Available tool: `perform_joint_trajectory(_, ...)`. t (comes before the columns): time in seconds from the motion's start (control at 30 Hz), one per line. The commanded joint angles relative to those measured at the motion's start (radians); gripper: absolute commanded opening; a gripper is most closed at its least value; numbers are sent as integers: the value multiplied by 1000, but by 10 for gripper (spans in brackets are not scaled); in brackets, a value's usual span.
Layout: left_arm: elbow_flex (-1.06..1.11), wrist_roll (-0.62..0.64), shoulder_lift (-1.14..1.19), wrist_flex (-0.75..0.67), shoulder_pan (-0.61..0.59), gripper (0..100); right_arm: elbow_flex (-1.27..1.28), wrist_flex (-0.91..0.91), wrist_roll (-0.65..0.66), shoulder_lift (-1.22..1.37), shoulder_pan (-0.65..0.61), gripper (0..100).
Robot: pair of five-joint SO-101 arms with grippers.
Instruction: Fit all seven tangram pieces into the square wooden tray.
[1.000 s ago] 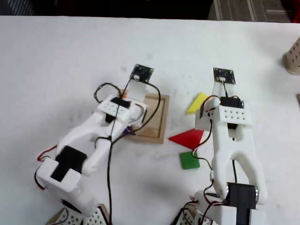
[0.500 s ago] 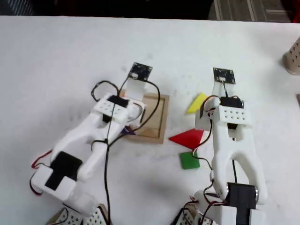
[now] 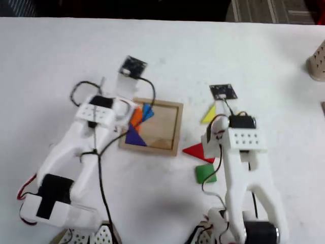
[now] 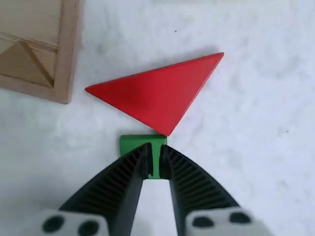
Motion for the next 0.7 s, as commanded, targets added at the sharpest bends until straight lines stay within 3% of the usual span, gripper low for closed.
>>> perform_joint_trajectory(0.0, -8, -23, -50, -87, -79, 24, 48, -16, 17, -76, -27, 156)
perform_joint_trajectory(0.17, -6, -26, -48, -127, -85, 24, 107, -7, 81, -35, -151, 223)
perform_joint_trajectory(0.27, -6, -29, -48, -127, -85, 24, 109, 31, 101, -24, -171, 229)
perform_joint_trajectory(0.43, -6, -29, -48, -127, -87, 24, 166, 10, 100, 25, -193, 321)
perform_joint_trajectory(0.67, -6, -31, -47, -127, -87, 24, 164, -62, 100, 231, -229, 324)
